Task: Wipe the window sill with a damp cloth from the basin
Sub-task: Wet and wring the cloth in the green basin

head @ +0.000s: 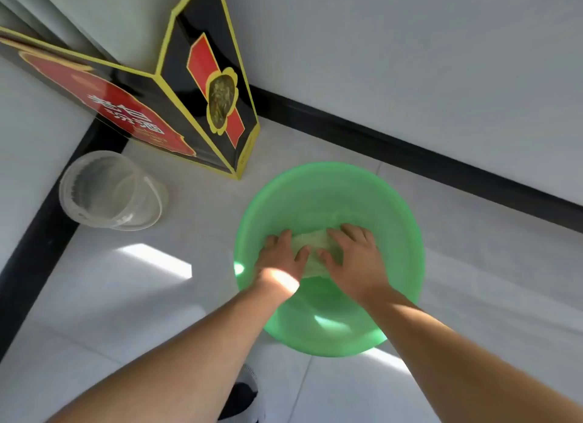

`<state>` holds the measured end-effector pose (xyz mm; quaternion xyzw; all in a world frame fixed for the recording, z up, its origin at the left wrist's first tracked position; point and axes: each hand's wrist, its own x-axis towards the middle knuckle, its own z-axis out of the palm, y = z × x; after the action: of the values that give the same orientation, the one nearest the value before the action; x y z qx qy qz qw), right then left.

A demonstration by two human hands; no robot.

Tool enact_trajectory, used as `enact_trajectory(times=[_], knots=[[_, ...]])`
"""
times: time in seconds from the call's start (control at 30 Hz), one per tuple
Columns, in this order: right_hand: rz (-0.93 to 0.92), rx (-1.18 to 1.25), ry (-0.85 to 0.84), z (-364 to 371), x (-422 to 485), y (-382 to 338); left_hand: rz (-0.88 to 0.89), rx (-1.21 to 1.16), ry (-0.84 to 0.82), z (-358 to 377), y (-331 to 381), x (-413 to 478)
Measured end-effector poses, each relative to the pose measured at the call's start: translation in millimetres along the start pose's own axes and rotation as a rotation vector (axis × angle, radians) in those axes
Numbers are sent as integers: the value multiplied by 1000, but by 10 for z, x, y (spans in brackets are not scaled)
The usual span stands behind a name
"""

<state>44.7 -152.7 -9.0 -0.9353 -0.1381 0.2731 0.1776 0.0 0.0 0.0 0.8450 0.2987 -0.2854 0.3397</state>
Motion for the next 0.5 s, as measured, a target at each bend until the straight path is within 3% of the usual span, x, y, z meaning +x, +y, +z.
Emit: enact_trajectory(times=[0.13, 0.27, 0.4, 0.5], knots=[[55, 72, 28, 49, 27, 12, -106, -88, 8, 60, -26, 33], [131, 165, -77, 43, 73, 45, -11, -186, 10, 56, -61, 14], [169, 335, -144, -63, 88, 35, -39, -462, 2, -14, -87, -22], [187, 593, -150, -224, 63, -65, -42, -652, 18, -136, -12, -46]])
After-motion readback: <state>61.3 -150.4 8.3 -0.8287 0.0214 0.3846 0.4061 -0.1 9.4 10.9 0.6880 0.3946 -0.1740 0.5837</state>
